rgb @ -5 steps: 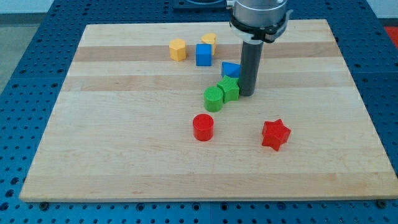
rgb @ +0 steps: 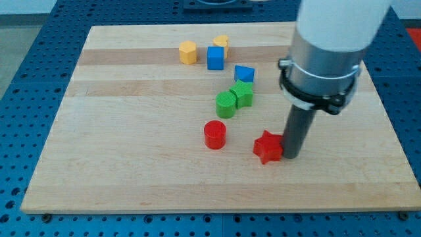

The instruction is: Place the red star at the bottom right of the red circle

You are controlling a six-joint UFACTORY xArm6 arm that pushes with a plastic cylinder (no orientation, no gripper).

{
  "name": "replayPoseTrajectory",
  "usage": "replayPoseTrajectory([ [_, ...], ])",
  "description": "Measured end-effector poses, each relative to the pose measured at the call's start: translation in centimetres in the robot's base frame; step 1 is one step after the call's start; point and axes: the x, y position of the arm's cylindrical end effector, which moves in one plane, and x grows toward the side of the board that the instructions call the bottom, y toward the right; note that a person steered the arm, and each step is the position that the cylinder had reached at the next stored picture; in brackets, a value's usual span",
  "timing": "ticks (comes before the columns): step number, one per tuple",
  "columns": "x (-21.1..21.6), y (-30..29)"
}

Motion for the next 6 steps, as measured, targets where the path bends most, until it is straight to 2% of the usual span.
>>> replayPoseTrajectory([
  [2,1.0,-4.4],
  [4,2.0,-4.7],
  [6,1.9,-7.6],
])
